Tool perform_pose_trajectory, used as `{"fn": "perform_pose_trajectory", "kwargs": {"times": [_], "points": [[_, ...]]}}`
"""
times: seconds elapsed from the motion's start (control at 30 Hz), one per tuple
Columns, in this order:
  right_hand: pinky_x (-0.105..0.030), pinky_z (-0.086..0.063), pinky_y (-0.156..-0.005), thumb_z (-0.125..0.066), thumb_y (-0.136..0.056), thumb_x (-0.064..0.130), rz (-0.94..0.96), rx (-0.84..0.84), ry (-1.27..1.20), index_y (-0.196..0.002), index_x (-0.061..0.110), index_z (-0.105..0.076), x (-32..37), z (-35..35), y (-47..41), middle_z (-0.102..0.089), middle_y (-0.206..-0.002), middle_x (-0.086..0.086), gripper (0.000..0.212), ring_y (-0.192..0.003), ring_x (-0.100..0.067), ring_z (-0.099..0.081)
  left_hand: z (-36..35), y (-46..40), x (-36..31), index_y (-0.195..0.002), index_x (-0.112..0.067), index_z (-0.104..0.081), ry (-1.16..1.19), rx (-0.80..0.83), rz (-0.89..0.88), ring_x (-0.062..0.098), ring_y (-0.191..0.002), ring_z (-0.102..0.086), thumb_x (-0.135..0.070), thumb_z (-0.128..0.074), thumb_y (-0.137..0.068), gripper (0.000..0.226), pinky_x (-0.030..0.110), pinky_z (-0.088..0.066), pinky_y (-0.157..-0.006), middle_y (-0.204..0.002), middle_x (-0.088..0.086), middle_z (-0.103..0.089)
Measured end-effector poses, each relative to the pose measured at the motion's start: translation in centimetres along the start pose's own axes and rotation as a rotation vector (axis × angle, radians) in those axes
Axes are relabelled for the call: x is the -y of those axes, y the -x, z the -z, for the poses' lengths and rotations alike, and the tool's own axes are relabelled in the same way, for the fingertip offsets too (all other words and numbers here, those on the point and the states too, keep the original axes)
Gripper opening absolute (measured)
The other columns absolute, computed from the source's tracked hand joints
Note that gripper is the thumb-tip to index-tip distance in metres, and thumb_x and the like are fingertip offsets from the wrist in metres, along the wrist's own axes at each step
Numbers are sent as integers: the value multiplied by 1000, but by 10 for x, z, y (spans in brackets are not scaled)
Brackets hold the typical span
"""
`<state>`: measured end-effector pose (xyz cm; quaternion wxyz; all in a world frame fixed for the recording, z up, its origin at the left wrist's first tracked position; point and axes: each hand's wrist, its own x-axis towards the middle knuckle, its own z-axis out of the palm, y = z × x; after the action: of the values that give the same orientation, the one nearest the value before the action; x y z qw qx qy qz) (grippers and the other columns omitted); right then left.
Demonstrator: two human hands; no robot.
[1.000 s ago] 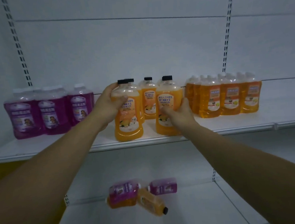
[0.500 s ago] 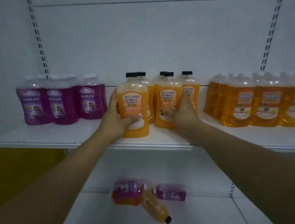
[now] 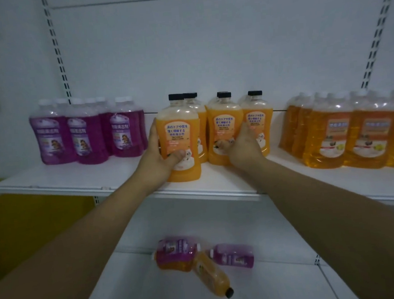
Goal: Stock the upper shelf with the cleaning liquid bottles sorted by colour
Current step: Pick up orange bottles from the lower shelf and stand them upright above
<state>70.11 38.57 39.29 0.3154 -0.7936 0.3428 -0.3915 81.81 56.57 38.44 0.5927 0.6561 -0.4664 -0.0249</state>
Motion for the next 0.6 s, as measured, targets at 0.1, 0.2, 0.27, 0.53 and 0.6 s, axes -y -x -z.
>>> {"fn": "perform_pose_trajectory", "kwargs": {"times": [0.1, 0.2, 0.27, 0.53, 0.6], "points": [[-46, -42, -102, -67, -87, 39, -26, 10, 2, -138, 22, -31, 1, -1, -2, -46, -135, -5, 65, -124, -29, -48, 1, 0, -3, -148, -36, -5, -22, 13, 10, -12, -97, -47, -21, -65, -87, 87, 6, -39, -73, -110, -31, -45], [-48, -41, -105, -66, -86, 43, -41, 76, -15, -138, 22, -32, 0, 3, 0, -46, -137, -4, 66, -125, -29, -48, 2, -1, -8, -144, -37, -16, -58, 23, 9, -2, -104, -46, -24, -70, -82, 83, 11, -38, -75, -121, -19, -45], [-50, -38, -107, -64, -84, 49, -33, 142, 62, -144, 23, -27, -6, 10, 4, -42, -144, -4, 74, -130, -29, -44, 4, -3, -11, -143, -36, -22, -101, 17, 7, 8, -112, -45, -26, -75, -77, 85, 20, -41, -80, -131, -10, -43], [-44, -36, -108, -44, -83, 75, -31, 353, 704, -148, 24, -32, -33, 81, 38, -34, -152, -10, 84, -135, -32, -38, -33, -1, -27, -147, -42, 3, -93, 98, -71, -6, -103, -51, -16, -76, -78, 108, 13, -48, -81, -118, -25, -44], [-46, -31, -111, -35, -81, 81, -75, 432, 741, -149, 26, -31, -39, 94, 45, -29, -155, -9, 87, -139, -32, -32, -48, -1, -31, -144, -50, 6, -160, 116, -94, 8, -123, -45, -23, -80, -73, 115, 34, -46, -99, -143, -11, -32]]}}
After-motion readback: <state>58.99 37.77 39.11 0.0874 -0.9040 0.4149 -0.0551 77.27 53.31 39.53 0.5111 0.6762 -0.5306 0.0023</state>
